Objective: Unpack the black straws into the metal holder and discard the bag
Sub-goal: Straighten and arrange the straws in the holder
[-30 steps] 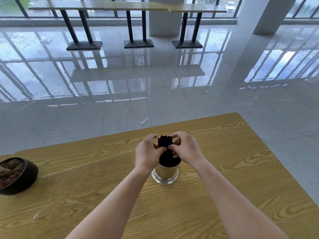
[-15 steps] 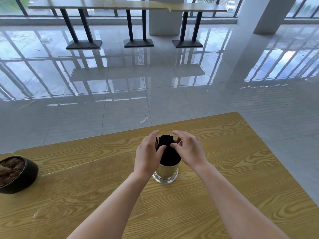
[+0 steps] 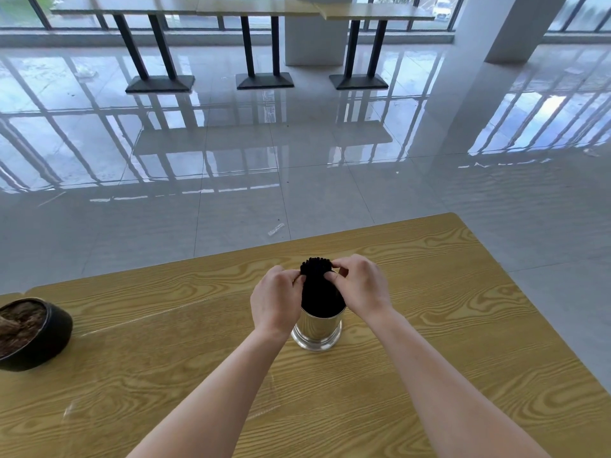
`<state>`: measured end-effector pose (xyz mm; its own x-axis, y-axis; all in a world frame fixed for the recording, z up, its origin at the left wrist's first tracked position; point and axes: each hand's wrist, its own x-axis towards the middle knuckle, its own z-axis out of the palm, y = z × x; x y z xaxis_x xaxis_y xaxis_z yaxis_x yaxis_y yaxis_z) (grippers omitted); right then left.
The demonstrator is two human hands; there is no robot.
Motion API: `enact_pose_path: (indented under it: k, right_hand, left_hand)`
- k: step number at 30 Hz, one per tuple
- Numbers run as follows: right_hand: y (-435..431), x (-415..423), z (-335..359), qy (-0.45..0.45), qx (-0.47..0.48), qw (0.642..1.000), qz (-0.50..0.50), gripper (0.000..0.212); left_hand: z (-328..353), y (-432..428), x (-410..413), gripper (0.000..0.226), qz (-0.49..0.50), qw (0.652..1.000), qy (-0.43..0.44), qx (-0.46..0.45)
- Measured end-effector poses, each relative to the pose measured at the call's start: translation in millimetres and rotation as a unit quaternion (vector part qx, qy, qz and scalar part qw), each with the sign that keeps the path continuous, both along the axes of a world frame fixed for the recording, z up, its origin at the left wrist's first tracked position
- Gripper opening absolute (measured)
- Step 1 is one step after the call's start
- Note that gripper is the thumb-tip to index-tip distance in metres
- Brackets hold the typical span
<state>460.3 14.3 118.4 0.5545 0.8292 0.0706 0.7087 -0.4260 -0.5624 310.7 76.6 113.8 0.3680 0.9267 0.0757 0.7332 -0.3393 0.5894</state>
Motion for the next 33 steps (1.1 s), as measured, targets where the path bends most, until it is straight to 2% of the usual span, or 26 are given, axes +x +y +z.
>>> enact_pose_path:
  k: [3,6,9,12,20,33]
  right_hand:
    - [-3.6,0.4,-2.2,0.005,-0.007,1.000,0.002,0.037]
    - [-13.6,-4.1,-5.6,-0.021,0.005,1.000,0.002,0.041]
    - [-24.0,-13.1,-10.0,-0.065,-0.032,0.997,0.016,0.057]
    - [-25.0,-21.5,-10.8,-0.047,-0.100,0.993,0.036,0.069]
    - [-18.7,-24.7,-6.1,-0.025,-0.136,0.989,0.054,0.067]
    - [-23.5,-21.7,-3.3,0.020,-0.138,0.989,0.048,0.070]
  left_hand:
    - [-1.2,-5.2,-3.8,0.030,-0.020,1.000,0.018,0.009]
    - [0.2,-17.3,-4.3,0.016,-0.031,0.999,0.031,0.008]
    - [-2.4,-26.8,-0.6,0.057,-0.042,0.997,0.064,-0.018]
    - [-0.3,-29.8,5.5,0.069,-0.039,0.996,0.074,-0.043]
    - [3.1,-24.2,14.4,0.070,-0.067,0.988,0.103,-0.096]
    - [6.6,-23.2,7.3,0.070,-0.062,0.987,0.091,-0.113]
